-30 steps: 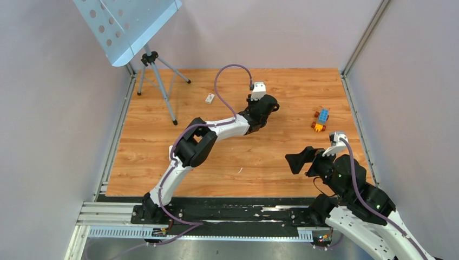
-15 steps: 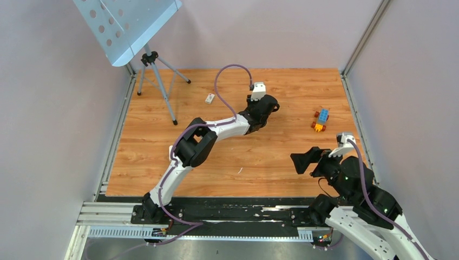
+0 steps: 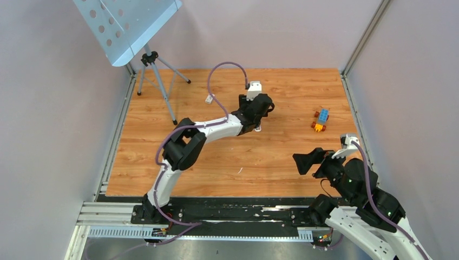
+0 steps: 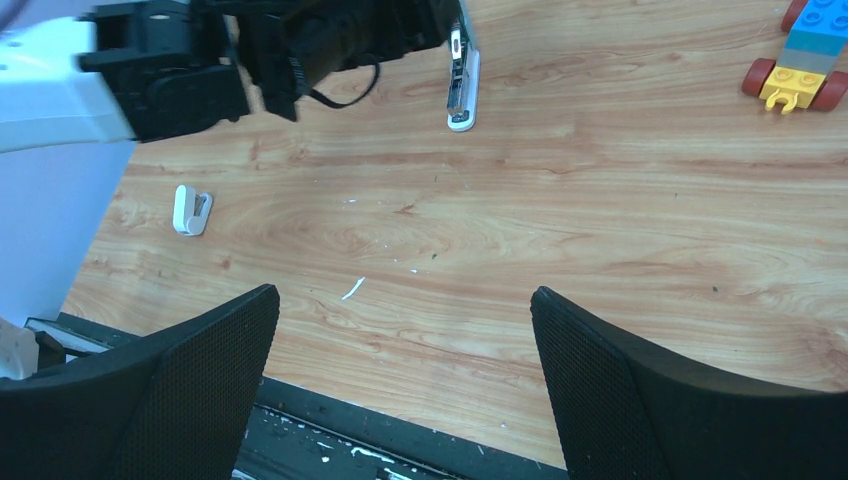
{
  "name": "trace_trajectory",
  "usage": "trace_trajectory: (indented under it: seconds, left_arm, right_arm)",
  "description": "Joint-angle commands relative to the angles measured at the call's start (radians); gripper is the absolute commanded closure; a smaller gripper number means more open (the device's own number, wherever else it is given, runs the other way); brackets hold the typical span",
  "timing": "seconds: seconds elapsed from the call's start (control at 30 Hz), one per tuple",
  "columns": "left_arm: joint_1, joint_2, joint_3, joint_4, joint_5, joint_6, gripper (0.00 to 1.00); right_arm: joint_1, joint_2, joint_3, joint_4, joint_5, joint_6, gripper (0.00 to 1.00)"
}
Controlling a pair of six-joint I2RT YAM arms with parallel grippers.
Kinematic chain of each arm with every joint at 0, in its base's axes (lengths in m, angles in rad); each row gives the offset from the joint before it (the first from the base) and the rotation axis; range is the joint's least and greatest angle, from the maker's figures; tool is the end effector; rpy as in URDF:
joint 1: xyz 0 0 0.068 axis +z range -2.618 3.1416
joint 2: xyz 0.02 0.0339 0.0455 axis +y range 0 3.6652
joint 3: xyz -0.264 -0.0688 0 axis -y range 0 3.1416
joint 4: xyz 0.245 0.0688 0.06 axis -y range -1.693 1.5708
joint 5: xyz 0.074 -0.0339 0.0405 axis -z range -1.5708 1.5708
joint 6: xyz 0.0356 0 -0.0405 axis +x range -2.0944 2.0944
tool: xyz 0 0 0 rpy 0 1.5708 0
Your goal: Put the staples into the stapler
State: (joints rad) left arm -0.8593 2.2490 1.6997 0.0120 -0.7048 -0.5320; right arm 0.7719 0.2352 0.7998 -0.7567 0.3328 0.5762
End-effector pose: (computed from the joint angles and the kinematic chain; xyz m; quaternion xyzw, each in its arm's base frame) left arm 0.3523 -0.3733 0.1906 -0.0353 0.8329 -0.0668 0.5483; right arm 0.0395 0.0222 0.3363 0.0305 0.7677 0.2916 0.5698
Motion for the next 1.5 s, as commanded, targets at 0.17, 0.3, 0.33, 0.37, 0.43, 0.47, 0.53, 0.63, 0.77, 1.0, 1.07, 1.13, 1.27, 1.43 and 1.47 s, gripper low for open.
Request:
trace_trajectory:
  seconds: [0.17,0.3,0.33,0.37,0.43,0.47,0.53,0.63,0.77,1.0,1.07,1.13,1.27,1.43,1.47]
  left_arm:
    - [-0.003,-0.352,-0.199,-0.154,0.006,-0.033,0.0]
    - [0.011,-0.453,-0.243,-0.383,-0.039,-0.095,0.0]
    - [0.022,-0.478,-0.263,-0.452,-0.016,-0.104,0.0]
    - [0.035,-0.51,-0.286,-0.496,0.014,-0.111,0.0]
    - [0.061,-0.587,-0.379,-0.54,0.052,-0.122,0.0]
    - [0.072,-0.635,-0.433,-0.552,0.052,-0.131,0.0]
    - [0.104,-0.759,-0.549,-0.558,0.032,-0.147,0.0]
    - [0.172,-0.915,-0.708,-0.556,0.011,-0.192,0.0]
    - [0.284,-1.041,-0.85,-0.562,0.036,-0.221,0.05]
    - [0.475,-1.148,-0.99,-0.508,0.141,-0.216,0.21]
    - [0.514,-1.143,-1.016,-0.501,0.151,-0.221,0.22]
    - [0.538,-1.125,-1.04,-0.485,0.16,-0.214,0.22]
    - [0.563,-1.078,-1.069,-0.46,0.172,-0.188,0.23]
    - [0.567,-1.054,-1.09,-0.409,0.201,-0.173,0.27]
    - [0.568,-1.046,-1.091,-0.401,0.199,-0.168,0.29]
  right_arm:
    - [0.002,-0.03,-0.006,-0.029,-0.001,-0.011,0.0]
    - [0.002,-0.049,-0.023,-0.029,-0.015,0.008,0.0]
    - [0.002,-0.056,-0.027,-0.029,-0.021,0.013,0.0]
    - [0.001,-0.064,-0.032,-0.029,-0.025,0.018,0.0]
    - [0.001,-0.078,-0.049,-0.029,-0.028,0.025,0.0]
    - [0.001,-0.085,-0.058,-0.03,-0.029,0.029,0.0]
    - [0.002,-0.097,-0.073,-0.032,-0.026,0.034,0.01]
    - [0.002,-0.101,-0.083,-0.029,-0.022,0.045,0.01]
    - [0.002,-0.085,-0.083,-0.007,-0.033,0.042,0.02]
    - [0.002,-0.068,-0.082,0.011,-0.039,0.04,0.02]
    - [0.002,-0.07,-0.082,0.013,-0.037,0.04,0.02]
    - [0.001,-0.072,-0.084,0.013,-0.035,0.036,0.02]
    - [0.002,-0.072,-0.084,0.016,-0.021,0.031,0.02]
    - [0.003,-0.066,-0.079,0.022,-0.022,0.023,0.02]
    - [0.002,-0.067,-0.081,0.023,-0.022,0.022,0.02]
